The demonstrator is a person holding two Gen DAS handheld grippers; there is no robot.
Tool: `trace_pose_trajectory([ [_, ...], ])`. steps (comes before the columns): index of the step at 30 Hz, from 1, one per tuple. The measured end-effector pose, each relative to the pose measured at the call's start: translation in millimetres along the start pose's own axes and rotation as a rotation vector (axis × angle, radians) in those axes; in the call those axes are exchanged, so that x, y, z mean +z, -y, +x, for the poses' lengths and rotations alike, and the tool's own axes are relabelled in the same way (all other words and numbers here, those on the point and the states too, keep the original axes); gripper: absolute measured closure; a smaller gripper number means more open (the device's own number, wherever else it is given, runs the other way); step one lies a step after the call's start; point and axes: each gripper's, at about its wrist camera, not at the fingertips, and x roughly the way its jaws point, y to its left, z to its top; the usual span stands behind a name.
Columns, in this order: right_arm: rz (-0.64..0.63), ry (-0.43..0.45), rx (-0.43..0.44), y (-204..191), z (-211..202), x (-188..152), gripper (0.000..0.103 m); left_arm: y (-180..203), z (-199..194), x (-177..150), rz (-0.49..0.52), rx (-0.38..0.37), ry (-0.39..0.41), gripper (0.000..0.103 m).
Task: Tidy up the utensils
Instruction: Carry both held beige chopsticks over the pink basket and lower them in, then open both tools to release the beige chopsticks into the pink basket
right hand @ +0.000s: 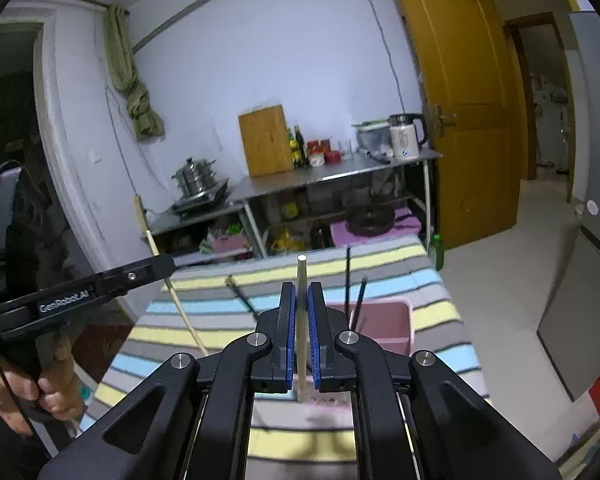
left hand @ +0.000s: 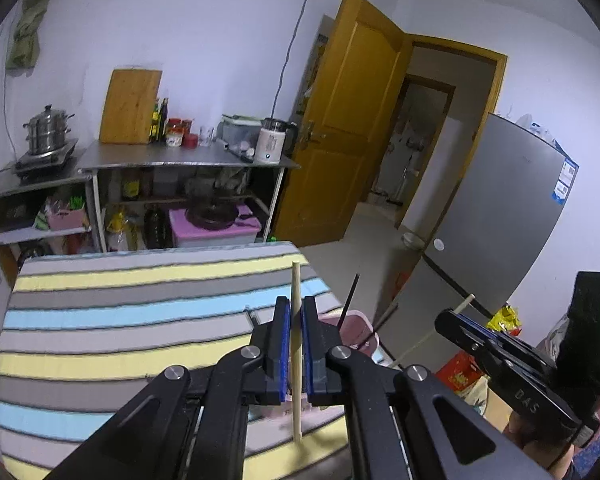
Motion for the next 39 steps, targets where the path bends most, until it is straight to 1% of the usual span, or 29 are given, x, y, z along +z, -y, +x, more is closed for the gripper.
trace_pose_trajectory([
  [6, 0.013, 0.027, -0.018, 10, 8, 13, 0.097, 7, 31, 22, 0.01, 0.002, 0.027, 0.098],
  [12, 0.019, 0.003, -0.034, 19, 29, 6, 0.097, 6, 59, 21, 0.02, 0.016, 0.039, 0.098],
  [20, 0.031, -0.05, -0.042, 29, 55, -14, 0.097, -1, 91, -4, 0.023, 0.004, 0.02, 0.098],
  [28, 0.025, -0.115, -0.052, 29, 75, -39, 0.097, -3, 112, -36, 0.058, 0.015, -0.037, 0.098],
  [33, 0.019, -0.116, -0.064, 30, 74, -45, 0.097, -5, 114, -52, 0.065, 0.027, -0.058, 0.097],
  [39, 0.022, -0.125, -0.063, 29, 65, -45, 0.096, -7, 103, -60, 0.066, 0.022, -0.062, 0.097],
])
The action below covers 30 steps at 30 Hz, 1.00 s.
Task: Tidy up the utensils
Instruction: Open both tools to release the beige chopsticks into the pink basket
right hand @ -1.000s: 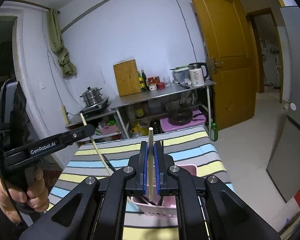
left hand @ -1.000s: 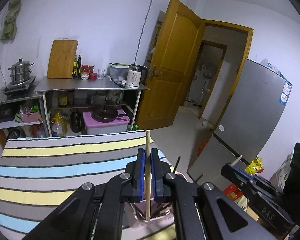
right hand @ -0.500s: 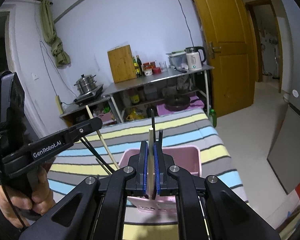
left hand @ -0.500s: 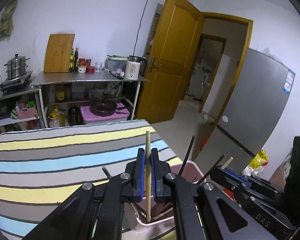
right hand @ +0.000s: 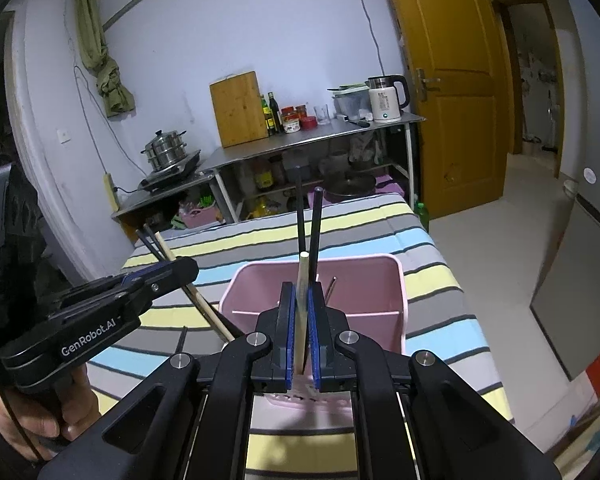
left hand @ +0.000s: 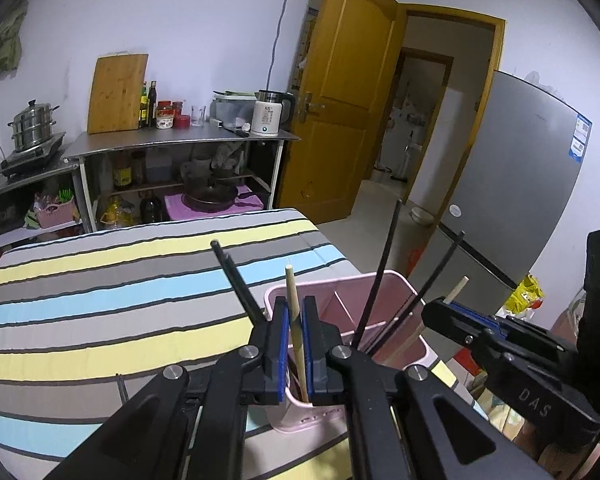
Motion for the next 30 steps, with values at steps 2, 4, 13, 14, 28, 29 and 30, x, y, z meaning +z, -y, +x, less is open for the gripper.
trace_pose_trajectory([
  [2, -0.01, 0.003, -0.006, -2, -3, -3, 0.096, -1, -3, -3, 0.004, 0.003, -0.001, 0.097],
  [4, -0.008, 0.002, -0.005, -1, -6, -6, 0.096, 0, -4, -6, 0.006, 0.005, -0.012, 0.097],
  [13, 0.004, -0.072, 0.004, 2, 1, -16, 0.096, -3, -4, -15, -0.002, 0.035, -0.058, 0.087],
  [14, 0.004, -0.066, 0.003, 2, -1, -16, 0.096, -4, -7, -16, -0.008, 0.036, -0.051, 0.084],
  [28, -0.011, 0.019, 0.019, -11, -45, -14, 0.088, -4, -81, -31, -0.027, 0.112, 0.053, 0.08],
  [29, -0.011, 0.025, 0.023, -13, -49, -15, 0.088, -4, -86, -33, -0.033, 0.12, 0.058, 0.08],
  [30, -0.012, 0.031, 0.029, -15, -53, -16, 0.088, -6, -93, -36, -0.04, 0.128, 0.064, 0.08],
])
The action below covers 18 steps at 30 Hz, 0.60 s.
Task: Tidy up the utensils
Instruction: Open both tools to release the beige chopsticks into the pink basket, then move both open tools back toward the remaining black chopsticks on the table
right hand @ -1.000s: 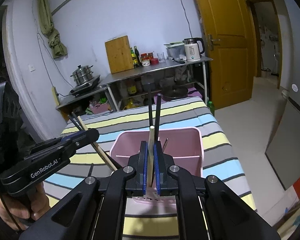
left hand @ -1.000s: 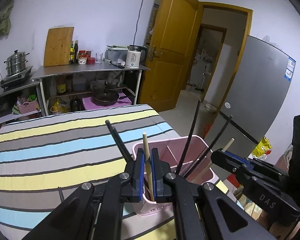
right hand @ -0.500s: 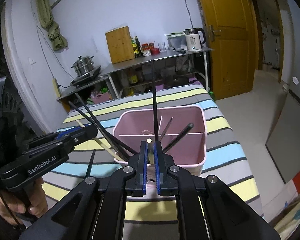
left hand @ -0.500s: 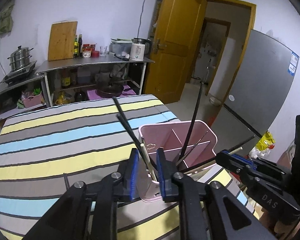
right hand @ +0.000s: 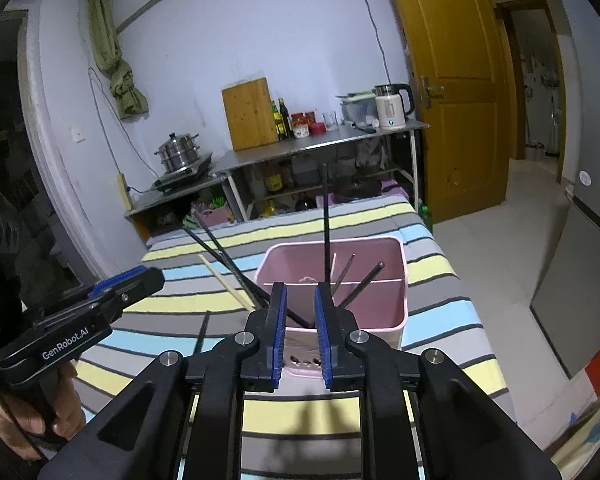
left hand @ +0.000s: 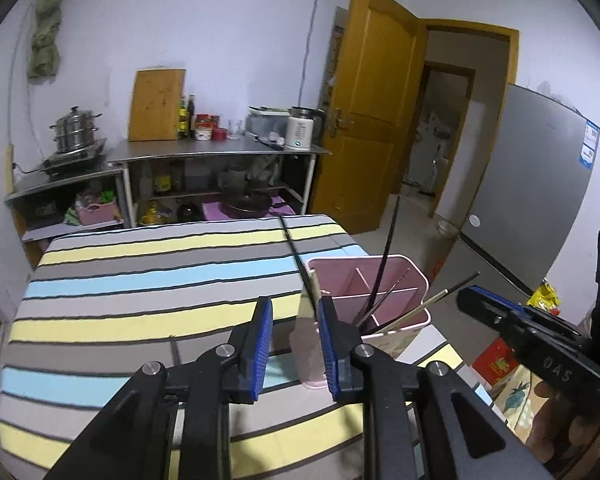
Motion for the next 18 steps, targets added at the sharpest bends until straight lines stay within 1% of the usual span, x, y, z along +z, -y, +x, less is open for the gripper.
trace_pose_trajectory([
  [3, -0.008, 0.009, 0.017, -6, -7, -4, 0.087, -7, -12, -4, -0.009, 0.031, 0.007, 0.08],
  [7, -0.03, -0.001, 0.046, -20, -10, -15, 0.087, -19, -30, -13, -0.03, 0.062, 0.015, 0.08],
  [12, -0.055, -0.026, 0.083, -39, -6, -27, 0.087, -31, -47, -25, -0.033, 0.1, 0.017, 0.08],
  [18, -0.081, -0.059, 0.117, -60, 1, -41, 0.086, -49, -57, -42, -0.052, 0.133, 0.005, 0.08],
])
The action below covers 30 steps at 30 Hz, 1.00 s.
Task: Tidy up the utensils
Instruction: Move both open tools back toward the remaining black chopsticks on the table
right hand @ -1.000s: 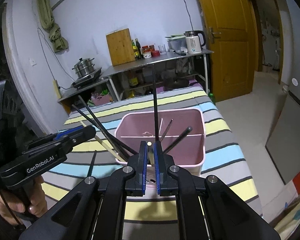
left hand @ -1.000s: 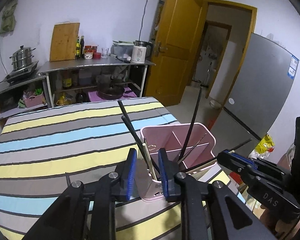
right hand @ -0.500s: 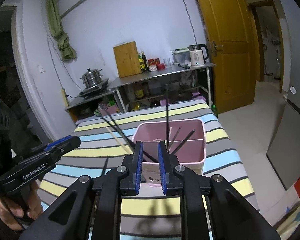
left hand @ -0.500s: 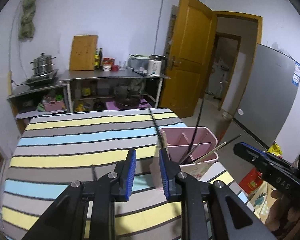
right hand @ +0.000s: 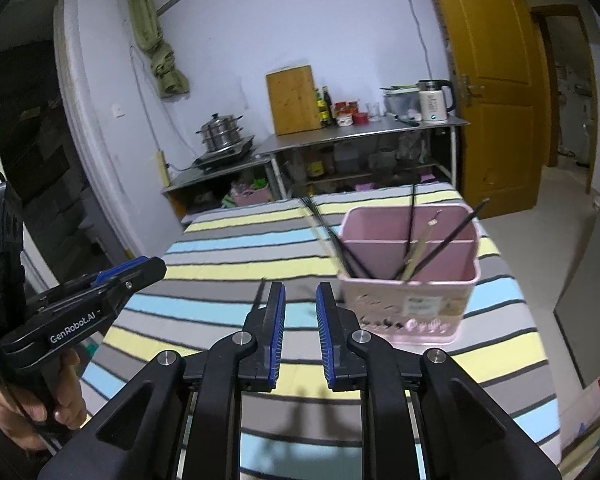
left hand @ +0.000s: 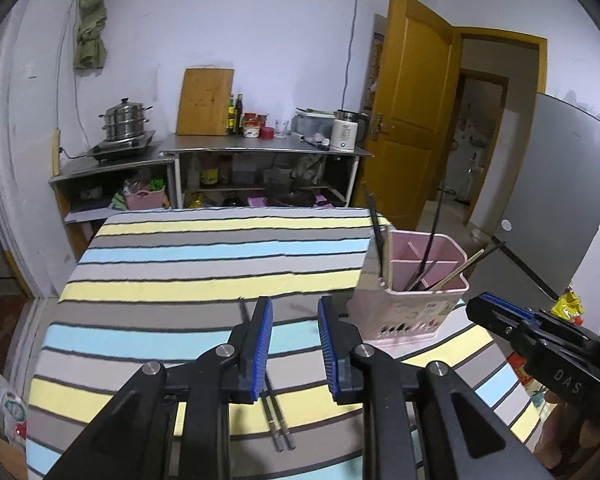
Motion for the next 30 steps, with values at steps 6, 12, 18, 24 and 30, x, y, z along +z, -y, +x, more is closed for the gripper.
trace_pose_trajectory([
  [6, -0.02, -0.034, 0.03, -14, 15, -10, 0.086, -21, 4, -12, -0.025, 0.027, -0.027, 0.08],
  [12, -0.038, -0.086, 0.05, -25, 37, -20, 0.086, -44, 21, -27, -0.064, 0.044, -0.074, 0.08],
  [18, -0.034, -0.154, 0.062, -24, 63, -38, 0.086, -66, 54, -51, -0.121, 0.037, -0.164, 0.08],
  [24, -0.016, -0.208, 0.069, -15, 85, -51, 0.086, -73, 96, -68, -0.156, 0.009, -0.25, 0.08],
  [30, 0.004, -0.241, 0.07, -4, 100, -58, 0.086, -67, 137, -73, -0.139, 0.008, -0.3, 0.08],
])
